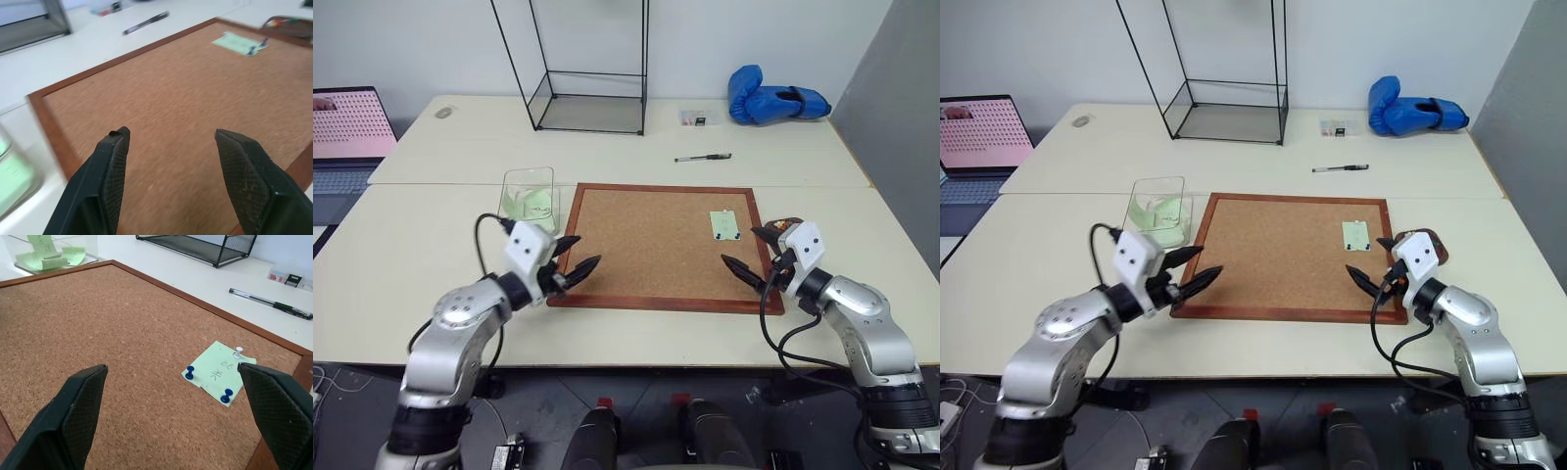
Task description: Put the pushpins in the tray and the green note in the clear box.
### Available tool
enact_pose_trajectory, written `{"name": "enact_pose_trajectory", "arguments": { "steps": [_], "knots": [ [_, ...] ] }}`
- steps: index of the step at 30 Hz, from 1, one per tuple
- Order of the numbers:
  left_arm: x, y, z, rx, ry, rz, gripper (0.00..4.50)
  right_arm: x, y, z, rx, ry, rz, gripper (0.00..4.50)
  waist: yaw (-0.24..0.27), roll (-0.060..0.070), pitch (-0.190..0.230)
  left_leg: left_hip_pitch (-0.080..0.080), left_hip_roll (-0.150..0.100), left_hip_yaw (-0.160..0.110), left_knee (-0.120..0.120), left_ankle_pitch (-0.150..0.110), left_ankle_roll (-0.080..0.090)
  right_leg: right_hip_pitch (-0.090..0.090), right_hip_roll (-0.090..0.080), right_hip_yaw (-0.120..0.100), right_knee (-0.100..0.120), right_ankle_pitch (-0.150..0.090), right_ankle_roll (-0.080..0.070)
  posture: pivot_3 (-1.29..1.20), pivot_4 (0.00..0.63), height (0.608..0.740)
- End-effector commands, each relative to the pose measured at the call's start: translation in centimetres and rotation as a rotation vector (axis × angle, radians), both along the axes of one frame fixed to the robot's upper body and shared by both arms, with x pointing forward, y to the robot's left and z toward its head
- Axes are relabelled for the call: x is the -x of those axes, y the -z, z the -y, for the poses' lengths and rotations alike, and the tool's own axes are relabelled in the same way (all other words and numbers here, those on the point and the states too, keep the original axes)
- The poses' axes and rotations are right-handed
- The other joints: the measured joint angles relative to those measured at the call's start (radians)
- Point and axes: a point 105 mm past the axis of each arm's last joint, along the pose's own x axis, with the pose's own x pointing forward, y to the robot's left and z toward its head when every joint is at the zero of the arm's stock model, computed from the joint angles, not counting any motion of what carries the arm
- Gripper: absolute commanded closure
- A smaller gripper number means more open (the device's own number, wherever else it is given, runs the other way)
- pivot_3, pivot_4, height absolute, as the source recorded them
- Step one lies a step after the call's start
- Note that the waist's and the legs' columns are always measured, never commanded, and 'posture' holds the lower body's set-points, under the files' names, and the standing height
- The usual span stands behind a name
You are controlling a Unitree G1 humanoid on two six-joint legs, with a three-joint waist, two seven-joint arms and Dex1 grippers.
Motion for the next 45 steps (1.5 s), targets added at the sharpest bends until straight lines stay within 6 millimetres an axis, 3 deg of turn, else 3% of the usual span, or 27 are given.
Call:
{"name": "enact_pose_trajectory", "arguments": {
  "steps": [1,11,22,26,34,40,45],
  "knots": [
    [-1.4,-0.6,2.3,-0.003,0.079,0.03,2.28,0.4,-1.4,-0.5,-0.004,-0.013,0.058,0.0,0.0,0.0,0.0,0.0,0.0,0.0,0.0,0.0,0.0,0.0,0.0,0.0,0.0,0.001,0.001,0.0,0.15,0.74],
    [-4.5,1.3,7.0,-0.033,0.218,-0.035,4.44,0.8,-0.7,-1.3,-0.009,-0.007,0.005,0.0,-0.004,0.0,0.0,0.0,0.0,0.0,0.0,0.0,0.0,0.0,0.0,0.0,0.0,0.003,0.006,0.0,0.15,0.74],
    [-6.4,4.6,8.5,-0.044,0.209,-0.127,4.48,-1.6,-1.4,-1.8,-0.025,0.052,-0.008,0.0,-0.003,0.0,0.0,0.0,0.0,0.0,0.0,0.0,0.0,0.0,0.0,0.0,0.0,0.004,0.006,0.0,0.15,0.74],
    [-6.2,6.1,8.4,-0.077,0.218,-0.169,4.48,-3.6,-2.0,-2.2,-0.036,0.083,-0.019,0.0,-0.004,0.0,0.0,0.0,0.0,0.0,0.0,0.0,0.0,0.0,0.0,0.0,0.001,0.004,0.006,0.0,0.15,0.74],
    [-5.7,6.8,8.7,-0.096,0.25,-0.191,4.48,-8.9,-2.3,-1.7,0.02,0.184,-0.036,0.0,-0.004,0.001,0.0,0.002,0.0,0.0,0.0,0.0,0.0,0.001,0.0,0.0,0.001,0.004,0.006,0.0,0.15,0.74],
    [-5.4,6.8,8.8,-0.093,0.257,-0.193,4.48,-11.4,-1.7,-1.1,0.059,0.245,-0.04,0.0,-0.004,0.001,0.0,0.001,-0.001,0.0,0.0,0.0,0.0,0.001,0.0,0.0,0.001,0.004,0.006,0.0,0.15,0.74],
    [-5.3,6.9,8.7,-0.092,0.254,-0.195,4.5,-12.3,-0.9,-1.1,0.095,0.264,-0.042,0.88,-0.005,0.001,-0.001,0.001,-0.001,0.001,0.0,0.0,0.0,0.001,0.0,0.001,0.001,0.004,0.006,0.0,0.15,0.74]
  ]
}}
